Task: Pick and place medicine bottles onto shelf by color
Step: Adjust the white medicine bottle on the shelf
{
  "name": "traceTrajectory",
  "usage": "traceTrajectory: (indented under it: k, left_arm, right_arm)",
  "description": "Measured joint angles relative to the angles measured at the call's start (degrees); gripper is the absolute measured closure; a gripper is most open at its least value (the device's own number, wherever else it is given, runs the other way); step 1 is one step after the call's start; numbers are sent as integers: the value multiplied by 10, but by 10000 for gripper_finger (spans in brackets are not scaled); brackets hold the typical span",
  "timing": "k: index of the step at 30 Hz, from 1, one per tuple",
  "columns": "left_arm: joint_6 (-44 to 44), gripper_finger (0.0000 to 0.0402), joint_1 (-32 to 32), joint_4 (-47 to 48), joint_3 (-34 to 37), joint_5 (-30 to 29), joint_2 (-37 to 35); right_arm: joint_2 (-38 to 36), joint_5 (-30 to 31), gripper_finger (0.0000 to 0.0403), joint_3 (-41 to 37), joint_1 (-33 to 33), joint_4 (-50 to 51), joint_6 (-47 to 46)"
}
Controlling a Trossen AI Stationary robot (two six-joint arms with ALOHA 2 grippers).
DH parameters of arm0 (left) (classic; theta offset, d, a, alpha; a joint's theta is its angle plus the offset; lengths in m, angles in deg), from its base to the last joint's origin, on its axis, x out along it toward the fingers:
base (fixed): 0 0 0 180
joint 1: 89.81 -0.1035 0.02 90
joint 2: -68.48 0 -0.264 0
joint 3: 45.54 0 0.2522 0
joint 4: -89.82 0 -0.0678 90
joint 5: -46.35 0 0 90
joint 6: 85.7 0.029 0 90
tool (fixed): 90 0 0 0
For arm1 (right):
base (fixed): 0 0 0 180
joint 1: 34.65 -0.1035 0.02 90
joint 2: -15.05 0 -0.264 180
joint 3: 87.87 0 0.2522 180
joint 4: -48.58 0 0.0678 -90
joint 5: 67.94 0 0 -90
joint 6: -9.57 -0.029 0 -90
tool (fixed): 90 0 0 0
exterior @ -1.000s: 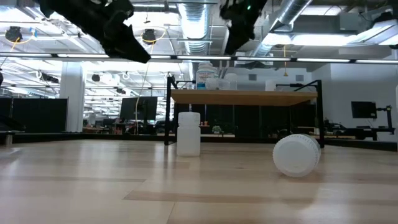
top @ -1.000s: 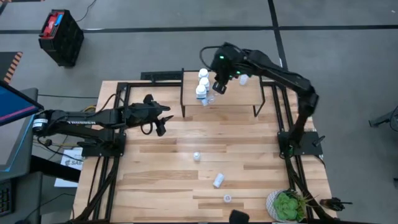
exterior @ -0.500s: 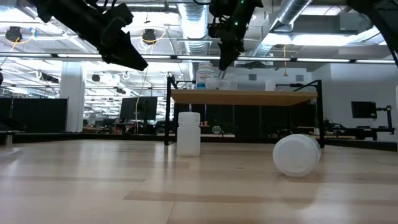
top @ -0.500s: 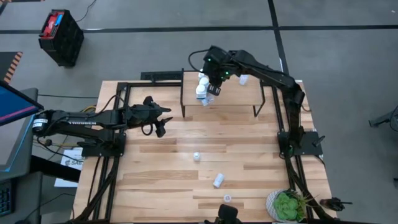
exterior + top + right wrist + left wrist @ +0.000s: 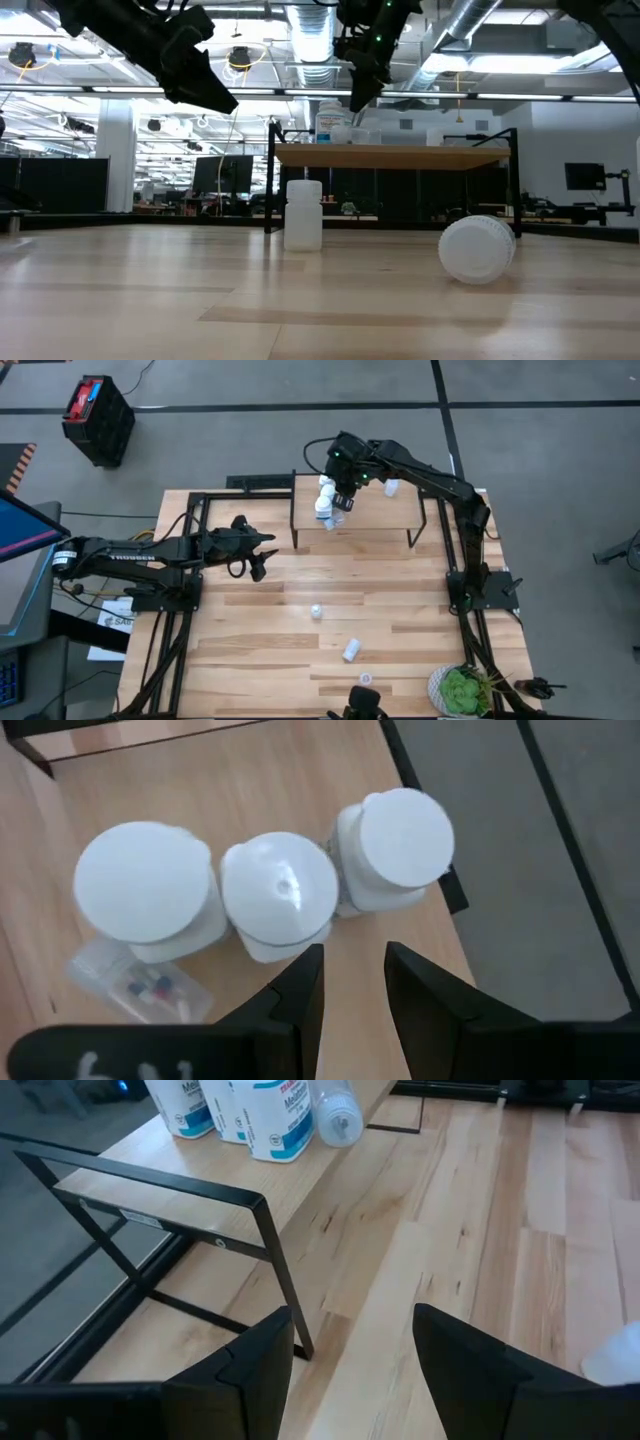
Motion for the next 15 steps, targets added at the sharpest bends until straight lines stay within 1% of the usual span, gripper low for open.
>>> traceTrajectory:
  k: [8, 15]
  left_arm:
    - [0, 207, 0, 0, 0, 0, 0]
    - [0, 207, 0, 0, 0, 0, 0]
  right_arm:
    - [16, 0, 272, 1, -14, -13, 0]
    - [17, 1, 272, 0, -14, -7, 4]
